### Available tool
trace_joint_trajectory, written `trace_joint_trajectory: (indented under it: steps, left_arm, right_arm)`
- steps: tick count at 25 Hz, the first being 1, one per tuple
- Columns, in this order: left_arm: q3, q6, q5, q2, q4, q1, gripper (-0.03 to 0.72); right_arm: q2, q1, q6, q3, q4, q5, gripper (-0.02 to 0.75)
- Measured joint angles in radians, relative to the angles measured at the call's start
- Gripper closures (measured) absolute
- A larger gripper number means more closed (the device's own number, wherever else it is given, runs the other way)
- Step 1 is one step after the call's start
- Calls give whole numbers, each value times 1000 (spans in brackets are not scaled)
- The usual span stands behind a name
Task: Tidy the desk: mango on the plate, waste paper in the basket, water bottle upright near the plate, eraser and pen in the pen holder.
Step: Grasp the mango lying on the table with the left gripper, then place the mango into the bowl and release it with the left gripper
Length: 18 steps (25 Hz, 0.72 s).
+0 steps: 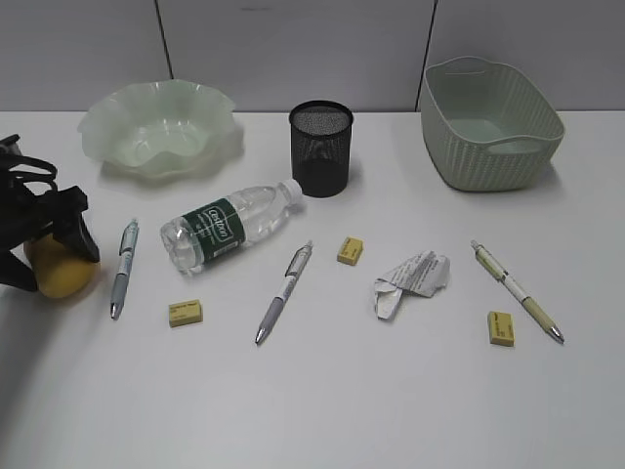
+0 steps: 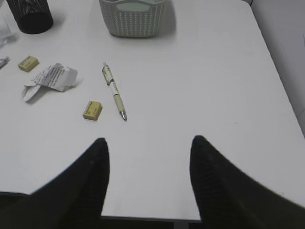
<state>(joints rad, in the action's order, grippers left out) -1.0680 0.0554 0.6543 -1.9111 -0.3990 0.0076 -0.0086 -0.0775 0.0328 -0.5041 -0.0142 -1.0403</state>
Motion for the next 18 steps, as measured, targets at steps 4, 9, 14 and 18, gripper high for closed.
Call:
trace_joint_trajectory:
  steps: [4,9,14,18]
  left_arm:
    - [-24,0,-6,-29,2,0,69]
    - [-46,0,-15,-29,10,0,118]
    - [-48,0,26,-30,26,0,118]
    - [-57,0,81,0,37,0,118]
  right_arm:
    - [0,0,0,0,0,0,300]
    - [0,0,0,0,0,0,300]
    - [0,0,0,0,0,1,300]
    - [0,0,0,0,0,1,300]
